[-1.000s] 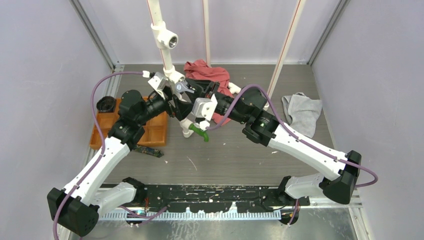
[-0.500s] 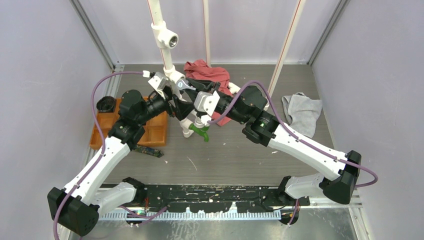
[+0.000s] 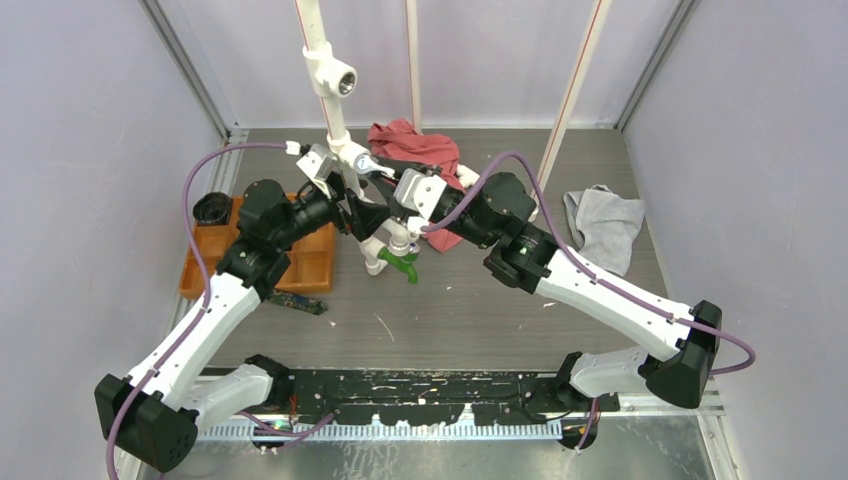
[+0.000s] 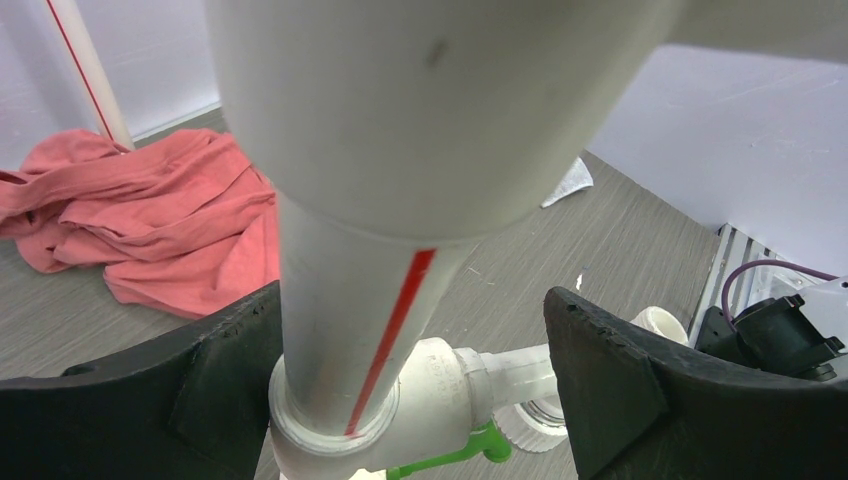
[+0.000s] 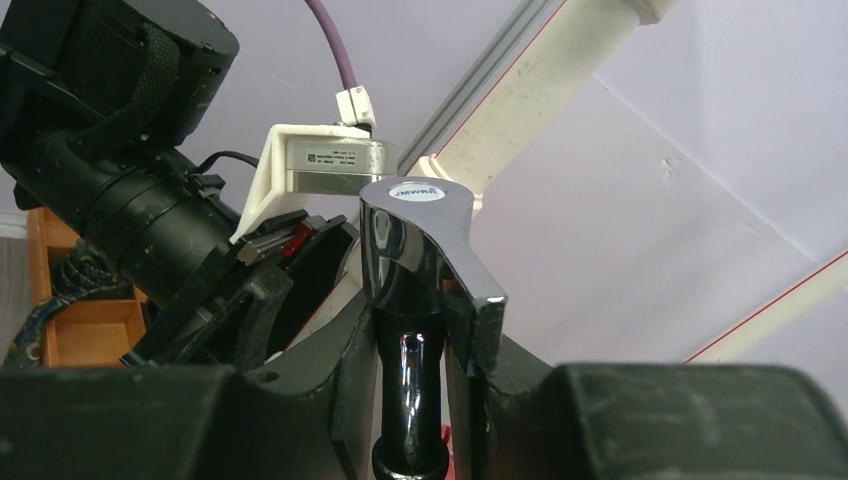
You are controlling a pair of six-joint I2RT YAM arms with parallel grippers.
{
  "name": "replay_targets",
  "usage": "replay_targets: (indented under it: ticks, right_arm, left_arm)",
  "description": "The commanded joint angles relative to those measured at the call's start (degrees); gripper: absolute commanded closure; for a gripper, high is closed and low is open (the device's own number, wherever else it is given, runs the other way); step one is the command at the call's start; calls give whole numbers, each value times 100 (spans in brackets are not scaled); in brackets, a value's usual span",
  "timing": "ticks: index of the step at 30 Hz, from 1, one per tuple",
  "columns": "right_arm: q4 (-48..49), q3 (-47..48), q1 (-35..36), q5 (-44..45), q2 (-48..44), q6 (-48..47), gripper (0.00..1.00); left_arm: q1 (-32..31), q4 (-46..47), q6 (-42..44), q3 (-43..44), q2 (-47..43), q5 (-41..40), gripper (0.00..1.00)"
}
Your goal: Install the water faucets
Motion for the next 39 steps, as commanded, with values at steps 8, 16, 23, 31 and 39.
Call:
replay_targets:
  ticks: [8, 16, 23, 31, 39]
  right_arm:
    - [967, -240, -69, 793, -31, 901, 100]
    - [1236, -392, -63, 880, -1, 1508, 100]
    - [1374, -416, -60, 1117, 50, 2204, 100]
    - [1477, -475, -51, 1432, 17, 3033, 100]
    - [1516, -498, 27, 1526, 104, 3659, 100]
  left_arm:
    - [-200, 338, -157, 191, 81, 401, 6]
    - [-229, 356, -161, 188, 102, 385, 6]
    - [-242, 365, -160, 182, 115, 372, 6]
    - [-254, 371, -163, 150, 109, 362, 6]
    - [-265, 391, -178, 125, 107, 343, 6]
